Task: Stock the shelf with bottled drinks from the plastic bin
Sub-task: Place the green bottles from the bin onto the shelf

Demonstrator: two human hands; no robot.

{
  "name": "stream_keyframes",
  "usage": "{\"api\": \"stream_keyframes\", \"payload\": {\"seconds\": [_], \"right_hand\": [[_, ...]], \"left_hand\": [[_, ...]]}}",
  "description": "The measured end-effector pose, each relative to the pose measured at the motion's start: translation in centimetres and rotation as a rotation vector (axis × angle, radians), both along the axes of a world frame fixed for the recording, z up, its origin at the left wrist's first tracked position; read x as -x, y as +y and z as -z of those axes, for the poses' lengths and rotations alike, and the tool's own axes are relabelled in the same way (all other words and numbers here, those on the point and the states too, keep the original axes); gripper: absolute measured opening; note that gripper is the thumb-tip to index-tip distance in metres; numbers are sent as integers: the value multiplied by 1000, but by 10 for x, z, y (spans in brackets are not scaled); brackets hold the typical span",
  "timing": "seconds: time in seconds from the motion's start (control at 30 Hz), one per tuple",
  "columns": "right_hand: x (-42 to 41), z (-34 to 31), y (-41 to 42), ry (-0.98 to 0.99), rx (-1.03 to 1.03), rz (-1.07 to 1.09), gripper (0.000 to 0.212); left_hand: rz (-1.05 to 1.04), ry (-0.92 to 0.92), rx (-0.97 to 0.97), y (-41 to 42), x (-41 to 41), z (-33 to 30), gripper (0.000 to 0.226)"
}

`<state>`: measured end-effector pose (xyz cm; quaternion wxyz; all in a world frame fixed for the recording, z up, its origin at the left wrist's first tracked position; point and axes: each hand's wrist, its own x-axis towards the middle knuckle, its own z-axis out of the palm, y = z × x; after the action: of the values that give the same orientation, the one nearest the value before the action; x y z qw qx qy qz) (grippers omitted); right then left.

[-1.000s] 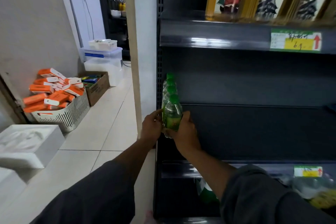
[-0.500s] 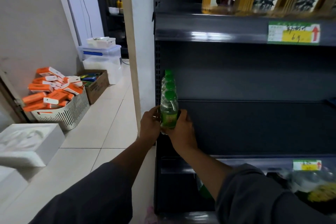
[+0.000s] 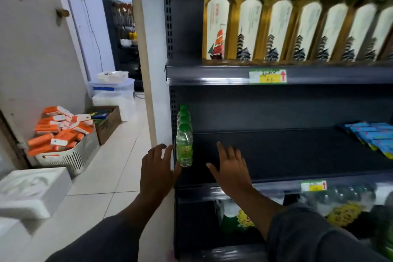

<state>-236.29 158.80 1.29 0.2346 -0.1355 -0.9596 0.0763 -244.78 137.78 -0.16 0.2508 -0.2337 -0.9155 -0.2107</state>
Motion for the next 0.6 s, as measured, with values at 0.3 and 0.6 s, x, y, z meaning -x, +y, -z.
{"api": "stream_keyframes", "payload": {"seconds": [0.3,0.6], "right_hand": [[-86,-22,40,-51,-76,97,74],[-185,-37,126,-49,-27,341,67]], "left_hand": [[216,80,156,28,-61,-41,56],[299,38,340,154,-124,-65,80]]}}
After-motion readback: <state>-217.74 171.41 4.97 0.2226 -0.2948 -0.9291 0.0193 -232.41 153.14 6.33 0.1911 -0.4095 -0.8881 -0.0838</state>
